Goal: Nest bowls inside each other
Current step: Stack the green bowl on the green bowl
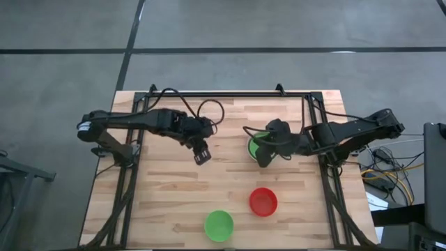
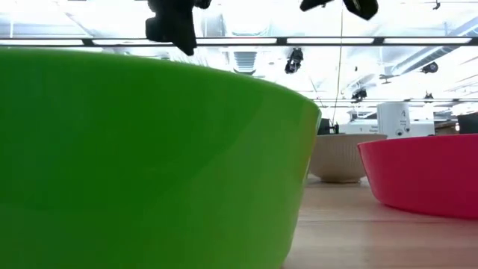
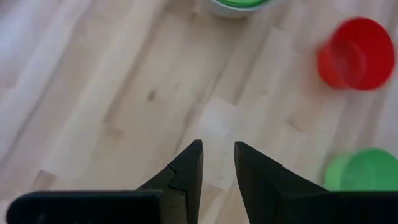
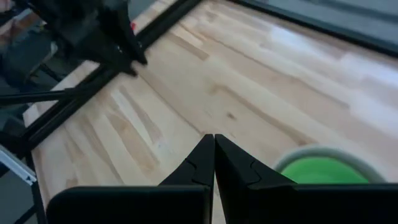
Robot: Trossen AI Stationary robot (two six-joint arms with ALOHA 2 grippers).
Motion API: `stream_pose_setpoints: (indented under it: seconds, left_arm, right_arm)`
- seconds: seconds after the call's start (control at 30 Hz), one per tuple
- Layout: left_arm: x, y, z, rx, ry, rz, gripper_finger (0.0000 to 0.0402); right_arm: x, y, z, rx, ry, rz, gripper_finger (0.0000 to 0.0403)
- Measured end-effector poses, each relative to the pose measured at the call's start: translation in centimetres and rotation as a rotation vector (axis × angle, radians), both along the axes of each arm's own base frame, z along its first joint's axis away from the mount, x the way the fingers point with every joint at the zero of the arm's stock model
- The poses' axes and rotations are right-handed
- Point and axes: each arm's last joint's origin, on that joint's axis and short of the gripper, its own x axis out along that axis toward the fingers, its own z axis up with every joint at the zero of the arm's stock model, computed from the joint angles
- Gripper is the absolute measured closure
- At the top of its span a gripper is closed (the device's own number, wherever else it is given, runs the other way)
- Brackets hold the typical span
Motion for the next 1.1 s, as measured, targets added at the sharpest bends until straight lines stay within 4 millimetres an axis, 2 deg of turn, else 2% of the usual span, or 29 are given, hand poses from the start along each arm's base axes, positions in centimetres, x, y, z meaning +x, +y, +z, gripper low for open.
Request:
stream_pose_setpoints:
  seconds: [0.23, 0.5, 0.8, 0.97, 1.1]
  left_arm:
    - [-0.1, -2.2, 0.0, -0.001, 0.001, -0.079, 0.0305]
    - [-0.3, -4.0, 0.0, 0.016, -0.001, -0.135, 0.0305]
    - [-0.3, -4.3, 0.0, 0.083, -0.006, -0.113, 0.0305]
    - [-0.3, -4.3, 0.0, 0.093, -0.005, -0.122, 0.0305]
    - [-0.3, -4.3, -0.1, 0.097, -0.004, -0.127, 0.0305]
  right_arm:
    - [0.0, 0.0, 2.3, -0.075, -0.033, 0.063, 0.0394]
    - [-0.4, -0.3, 4.2, -0.21, -0.069, -0.009, 0.0394]
    - [-0.8, 0.0, 5.7, -0.298, -0.084, 0.024, 0.0394]
    - [-2.2, 0.6, 6.6, -0.377, -0.112, -0.021, 0.0394]
    - [-3.8, 1.5, 7.5, -0.404, -0.146, 0.011, 0.0394]
